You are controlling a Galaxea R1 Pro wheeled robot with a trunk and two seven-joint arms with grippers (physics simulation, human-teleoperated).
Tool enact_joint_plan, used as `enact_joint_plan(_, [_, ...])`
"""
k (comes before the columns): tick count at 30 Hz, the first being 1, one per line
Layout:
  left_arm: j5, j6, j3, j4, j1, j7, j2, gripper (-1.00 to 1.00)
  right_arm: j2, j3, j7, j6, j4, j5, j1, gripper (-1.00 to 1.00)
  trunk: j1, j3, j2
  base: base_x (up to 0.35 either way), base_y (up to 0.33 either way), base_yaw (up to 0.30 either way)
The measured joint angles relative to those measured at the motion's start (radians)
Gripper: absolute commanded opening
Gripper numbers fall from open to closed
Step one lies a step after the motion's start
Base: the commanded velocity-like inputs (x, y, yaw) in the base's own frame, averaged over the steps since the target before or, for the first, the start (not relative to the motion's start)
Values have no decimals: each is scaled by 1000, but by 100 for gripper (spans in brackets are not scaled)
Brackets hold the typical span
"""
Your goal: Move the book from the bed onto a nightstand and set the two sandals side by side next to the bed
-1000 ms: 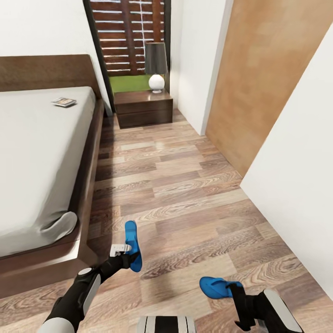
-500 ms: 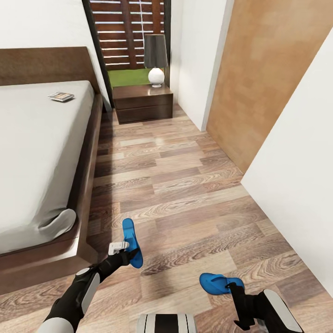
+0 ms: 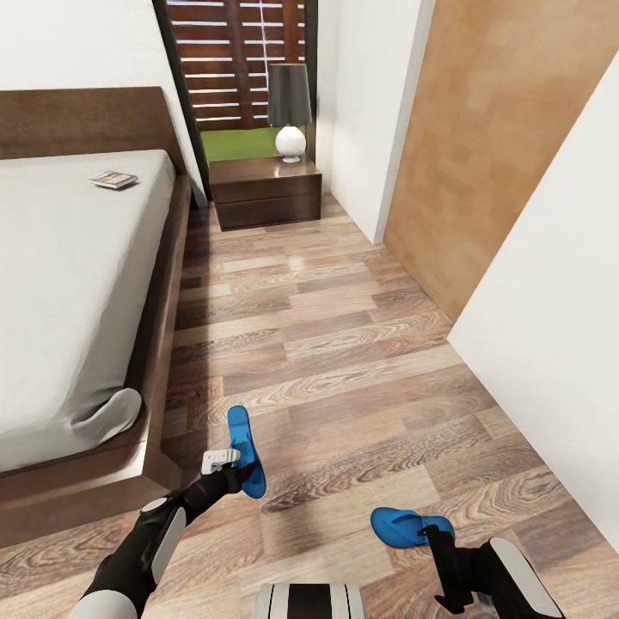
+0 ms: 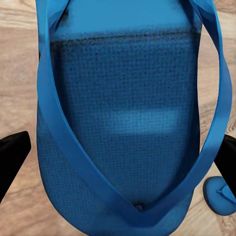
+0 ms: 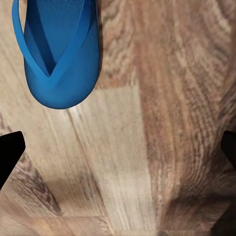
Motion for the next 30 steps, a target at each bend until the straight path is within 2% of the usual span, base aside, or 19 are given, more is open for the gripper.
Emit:
enact_joint_plan(22, [0,0,0,0,0,0,1,-100,4,4,0,0,-26,0,0,100,0,0,0,10,0,0])
enact_joint_plan(30, [0,-1,1,0,0,0,1,-100,4,6,0,0,-28,0,0,100,0,0,0,150,0,0])
